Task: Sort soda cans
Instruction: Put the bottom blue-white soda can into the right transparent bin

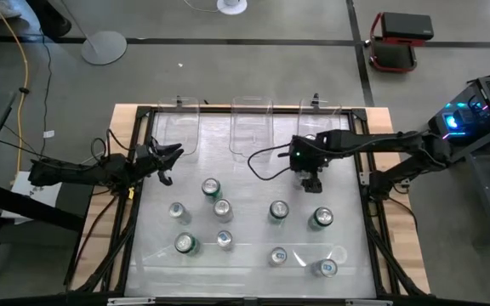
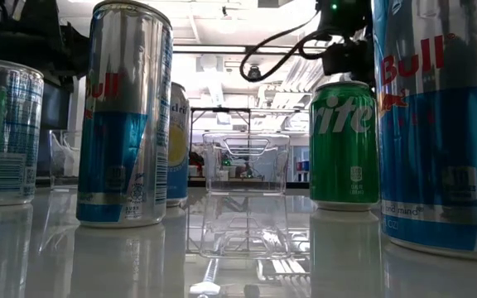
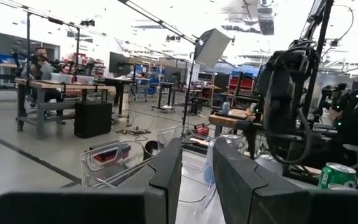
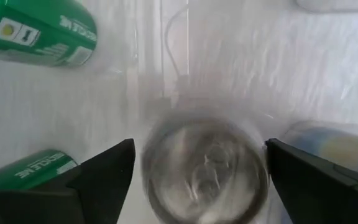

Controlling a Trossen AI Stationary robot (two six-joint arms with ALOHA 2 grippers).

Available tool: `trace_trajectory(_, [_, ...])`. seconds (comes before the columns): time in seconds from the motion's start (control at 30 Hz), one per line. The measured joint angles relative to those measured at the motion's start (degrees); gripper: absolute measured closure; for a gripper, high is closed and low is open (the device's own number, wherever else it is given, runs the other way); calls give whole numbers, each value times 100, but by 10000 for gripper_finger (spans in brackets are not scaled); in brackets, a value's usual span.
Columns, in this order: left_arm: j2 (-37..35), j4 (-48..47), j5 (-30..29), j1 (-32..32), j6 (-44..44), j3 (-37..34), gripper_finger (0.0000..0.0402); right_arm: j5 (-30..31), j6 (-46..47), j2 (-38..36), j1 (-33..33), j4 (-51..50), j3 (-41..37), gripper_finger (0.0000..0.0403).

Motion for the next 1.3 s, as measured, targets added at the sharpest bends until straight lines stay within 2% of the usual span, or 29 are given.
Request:
trace_trajectory(0.23, [1,2,-19,1,0,0,323,109,-70,0,9,-259,560,47])
trace_trajectory(0.33, [1,2,-55,1,-2,0,323,255,201,0,13,-503,975,47])
trace_trajectory(0.4, [0,0,-55,0,-2,0,323,367,820,0,28,-644,1241,46])
trace_trajectory(0.5, [-1,0,-55,0,-4,0,323,428,2310,-2,31,-711,1517,46])
trace_trajectory(0.67, [1,-2,-55,0,-5,0,323,195,4874,-3,26,-772,1419,45])
trace_trajectory(0.77, [1,-8,-54,1,-7,0,323,-3,5719,0,20,-933,1217,45])
trace_trajectory(0.87, [1,-50,-28,2,-4,0,323,164,6329,0,62,-1174,1044,45])
trace_trajectory(1.07, [1,-178,-25,0,137,0,323,560,6930,54,239,-989,815,45])
trace_trajectory(1.3, [1,-175,-55,0,293,0,323,654,6852,592,251,-902,813,45])
